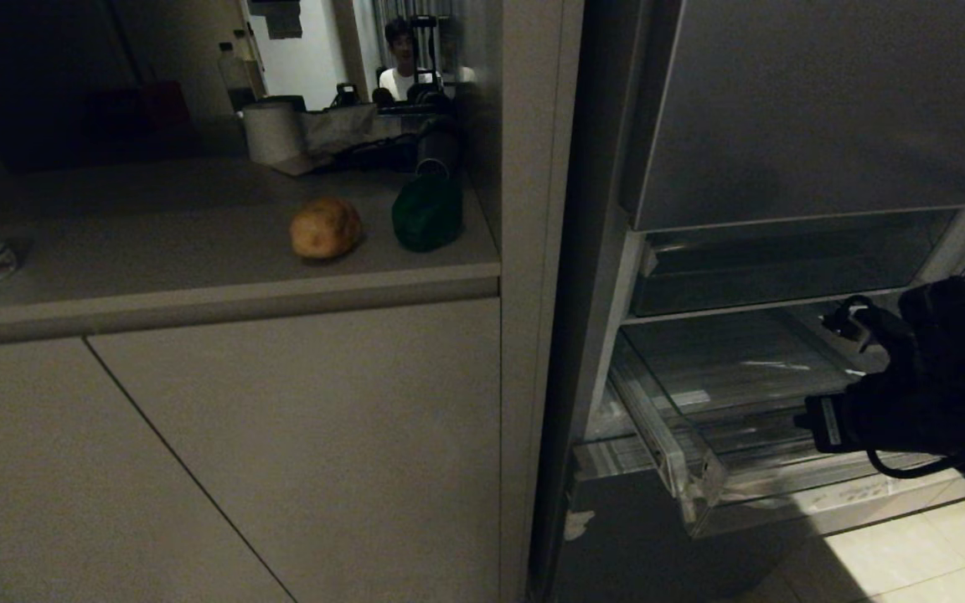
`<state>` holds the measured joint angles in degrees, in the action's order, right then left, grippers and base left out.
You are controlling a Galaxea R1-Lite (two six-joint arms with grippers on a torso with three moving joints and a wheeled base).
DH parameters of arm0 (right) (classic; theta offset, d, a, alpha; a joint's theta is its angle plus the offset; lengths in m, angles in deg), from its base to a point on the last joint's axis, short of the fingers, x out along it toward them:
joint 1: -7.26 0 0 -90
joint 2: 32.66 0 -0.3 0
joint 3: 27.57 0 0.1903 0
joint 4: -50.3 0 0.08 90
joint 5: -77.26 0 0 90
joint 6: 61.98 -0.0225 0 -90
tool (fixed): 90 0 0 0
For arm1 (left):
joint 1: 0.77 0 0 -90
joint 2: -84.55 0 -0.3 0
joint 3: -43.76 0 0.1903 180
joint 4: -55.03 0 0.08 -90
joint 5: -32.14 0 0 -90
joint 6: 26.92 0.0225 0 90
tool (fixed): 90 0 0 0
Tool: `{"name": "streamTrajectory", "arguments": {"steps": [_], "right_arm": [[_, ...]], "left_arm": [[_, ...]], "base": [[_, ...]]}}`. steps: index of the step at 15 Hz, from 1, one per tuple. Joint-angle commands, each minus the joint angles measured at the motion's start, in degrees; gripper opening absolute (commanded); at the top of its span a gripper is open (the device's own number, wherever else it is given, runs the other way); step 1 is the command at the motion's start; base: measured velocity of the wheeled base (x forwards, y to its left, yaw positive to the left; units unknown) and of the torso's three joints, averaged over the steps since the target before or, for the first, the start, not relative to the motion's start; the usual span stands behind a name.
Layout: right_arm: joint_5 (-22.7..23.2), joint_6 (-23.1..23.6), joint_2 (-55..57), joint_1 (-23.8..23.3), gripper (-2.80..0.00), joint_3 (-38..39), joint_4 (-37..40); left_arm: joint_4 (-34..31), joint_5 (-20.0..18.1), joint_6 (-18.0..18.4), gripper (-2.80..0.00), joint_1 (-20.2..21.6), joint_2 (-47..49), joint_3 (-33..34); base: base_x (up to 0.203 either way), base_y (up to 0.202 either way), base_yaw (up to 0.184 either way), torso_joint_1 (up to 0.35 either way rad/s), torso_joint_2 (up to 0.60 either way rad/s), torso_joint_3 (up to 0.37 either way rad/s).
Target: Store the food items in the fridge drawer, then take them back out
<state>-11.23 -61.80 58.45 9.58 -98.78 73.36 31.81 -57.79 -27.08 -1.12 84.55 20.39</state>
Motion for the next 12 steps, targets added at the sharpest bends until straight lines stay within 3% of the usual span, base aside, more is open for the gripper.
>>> {"name": "streamTrajectory", "arguments": {"steps": [1,12], "right_arm": [[-0.1,0.1,-5.7,0.1,-2.8,0.8,2.8],[-0.2,0.1,-16.2,-1.0,-2.8,6.0,7.1]], "left_arm": [[0.0,0.0,0.0,-2.8,0.0,0.1,0.0],[0.0,0.0,0.0,-2.8,0.0,0.1,0.0]], "base": [[0.0,0.0,0.0,0.0,0.0,0.0],[0.0,0.0,0.0,0.0,0.0,0.0]]}}
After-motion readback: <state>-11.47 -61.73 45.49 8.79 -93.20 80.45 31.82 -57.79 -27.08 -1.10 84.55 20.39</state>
